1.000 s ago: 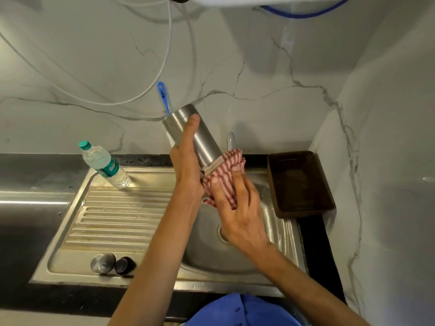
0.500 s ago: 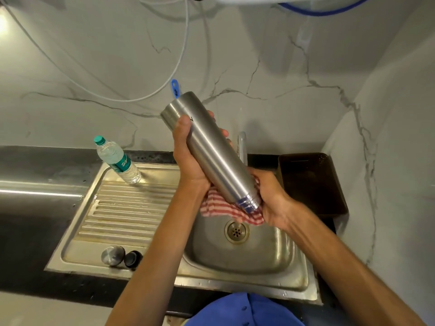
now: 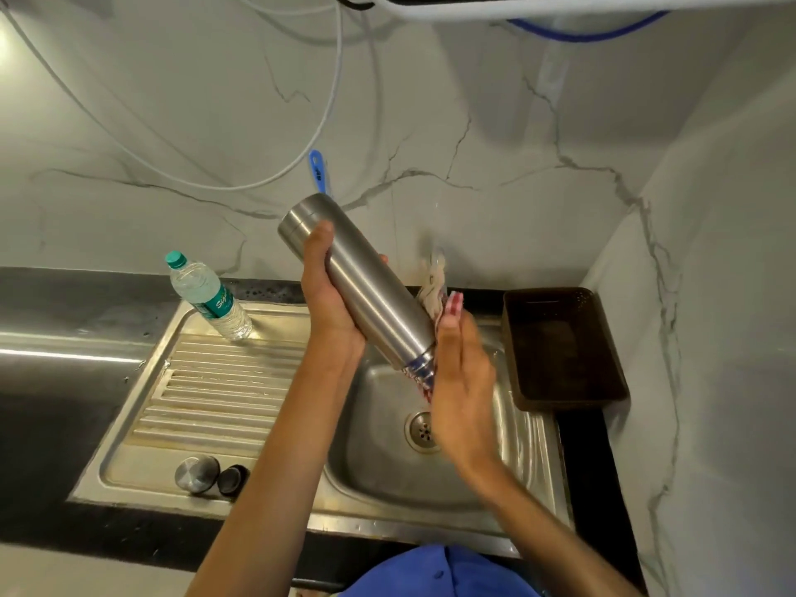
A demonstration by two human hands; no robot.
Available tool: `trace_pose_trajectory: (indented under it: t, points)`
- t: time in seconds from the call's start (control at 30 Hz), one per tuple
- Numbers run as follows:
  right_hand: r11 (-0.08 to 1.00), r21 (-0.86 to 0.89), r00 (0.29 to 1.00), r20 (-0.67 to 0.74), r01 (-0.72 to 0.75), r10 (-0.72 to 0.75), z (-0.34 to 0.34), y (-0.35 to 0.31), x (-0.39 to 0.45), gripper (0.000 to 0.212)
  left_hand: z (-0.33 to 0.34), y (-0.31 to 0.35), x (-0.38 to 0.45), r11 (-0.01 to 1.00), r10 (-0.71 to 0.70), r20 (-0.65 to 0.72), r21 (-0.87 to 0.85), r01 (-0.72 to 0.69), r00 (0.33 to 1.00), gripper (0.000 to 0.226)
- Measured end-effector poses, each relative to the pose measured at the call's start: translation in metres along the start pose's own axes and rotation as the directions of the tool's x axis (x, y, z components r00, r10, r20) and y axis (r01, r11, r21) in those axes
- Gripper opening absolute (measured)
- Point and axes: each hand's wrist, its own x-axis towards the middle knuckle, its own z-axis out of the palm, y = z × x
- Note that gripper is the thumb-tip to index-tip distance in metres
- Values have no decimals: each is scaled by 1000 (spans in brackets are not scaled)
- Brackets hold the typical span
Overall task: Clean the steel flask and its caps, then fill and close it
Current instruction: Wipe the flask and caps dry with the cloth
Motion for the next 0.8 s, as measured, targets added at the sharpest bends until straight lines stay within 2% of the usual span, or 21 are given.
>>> trace_pose_trajectory:
  t: [0.07, 0.13, 0.17, 0.23, 0.3, 0.33, 0.37, 0.4, 0.43, 0.53, 0.57, 0.7, 0.8]
  points:
    - [907, -267, 943, 16, 325, -333, 5, 24, -6, 44, 5, 2, 0, 1000, -24, -95, -9, 23, 995, 68]
    - [687, -485, 817, 111, 541, -565, 2, 47, -4, 51, 12, 9, 0, 999, -40, -144, -27, 36, 989, 70]
    - [551, -579, 751, 173, 601, -637, 0, 55, -1, 55, 13, 10, 1, 999, -51, -160, -23, 48, 986, 72]
    - [311, -701, 645, 275, 642, -713, -7, 68, 4, 62, 16, 12, 2, 997, -68, -174, 21, 73, 982, 74]
    - [124, -751, 562, 363, 648, -743, -16, 72, 5, 56, 18, 11, 0, 990, -100, -166, 86, 116, 981, 74]
    - [65, -747, 538, 413, 661, -735, -21, 72, 5, 57, 20, 10, -2, 986, -110, -162, 107, 128, 981, 69]
    - [51, -731, 545, 458, 680, -702, -27, 70, 7, 60, 21, 9, -4, 984, -126, -148, 103, 142, 981, 62]
    - [81, -704, 570, 496, 706, -655, -30, 63, 9, 65, 23, 9, -10, 985, -149, -127, 72, 159, 981, 56]
    - [157, -679, 616, 513, 717, -598, -30, 54, 10, 70, 23, 7, -13, 984, -171, -89, 30, 174, 981, 55]
    - [480, -561, 737, 478, 675, -478, -20, 25, 18, 68, 25, 5, -26, 982, -186, 67, -20, 188, 980, 76]
    - [536, -523, 749, 474, 662, -462, -16, 13, 20, 66, 22, 0, -26, 987, -160, 103, 18, 159, 982, 74]
    - [625, -415, 746, 450, 661, -490, -5, -31, 36, 61, 16, -24, -51, 995, -91, 191, 62, 81, 977, 51]
    - [707, -390, 799, 412, 590, -439, 0, -45, 49, 57, 11, -35, -67, 991, -129, 209, 75, 115, 969, 55]
